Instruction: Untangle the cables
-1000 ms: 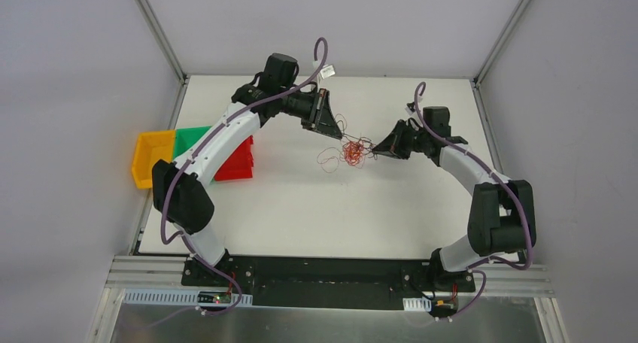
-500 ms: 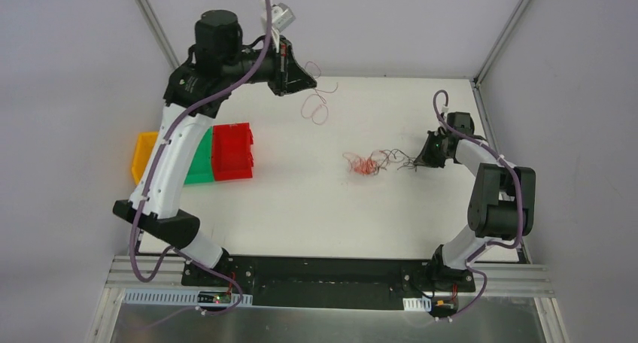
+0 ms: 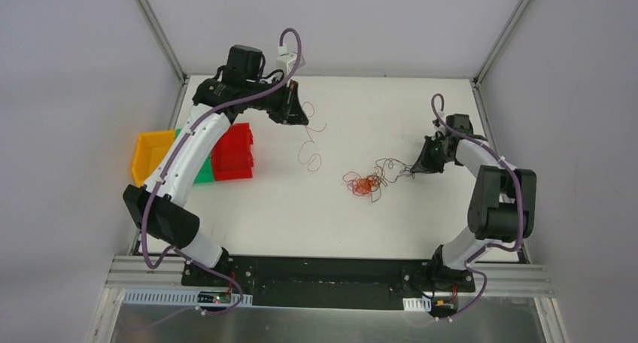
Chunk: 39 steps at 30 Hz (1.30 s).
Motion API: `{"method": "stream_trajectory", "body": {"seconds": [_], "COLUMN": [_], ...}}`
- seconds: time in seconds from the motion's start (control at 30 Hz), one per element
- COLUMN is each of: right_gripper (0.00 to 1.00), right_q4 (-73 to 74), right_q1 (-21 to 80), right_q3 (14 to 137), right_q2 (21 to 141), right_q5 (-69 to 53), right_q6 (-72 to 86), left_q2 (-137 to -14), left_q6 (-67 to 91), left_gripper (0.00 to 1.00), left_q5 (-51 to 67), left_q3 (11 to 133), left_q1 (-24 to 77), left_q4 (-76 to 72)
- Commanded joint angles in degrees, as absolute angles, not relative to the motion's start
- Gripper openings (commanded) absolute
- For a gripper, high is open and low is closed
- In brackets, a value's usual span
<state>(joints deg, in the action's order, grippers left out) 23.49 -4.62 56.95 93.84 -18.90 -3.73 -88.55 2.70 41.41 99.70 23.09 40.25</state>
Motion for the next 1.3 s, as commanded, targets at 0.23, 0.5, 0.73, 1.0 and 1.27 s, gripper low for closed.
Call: {"method": "stream_trajectory", "body": {"seconds": [0.23,0.5,0.73,1.0,1.27], "right_gripper": [0.0,0.0,0.0,0.0,0.0], "right_q4": [30.55,31.43,31.55,33.37,34.66], "right_q1": [-4.39,-4.39,-4.14,-3.6,-2.05], "right_q3": [61.94,63.17,63.76,64.71,66.14], "right_q2": [88.73,89.77,89.6,89.25,90.0], "right_q5": [-28.73,-30.2,-31.41,-33.09,-35.85], "right_q6": [-3.61,-2.81,-1.38,-1.82,-1.78], "left_q2": [-86.62,-90.71,-95.96,-99.16,-97.67], "left_q6": [-12.45,-16.94,-20.7,-27.21,-27.28], "left_gripper": [0.0,0.0,0.0,0.0,0.55], "left_q5": [36.16,36.7,35.49,33.58,30.19], "left_q3": [102.45,103.37,101.2,96.54,92.96], "left_q1": [4.86,-6.65,-8.88,-10.26,-10.16], "left_q4": [56.92,59.33,57.88,55.03,55.03]}}
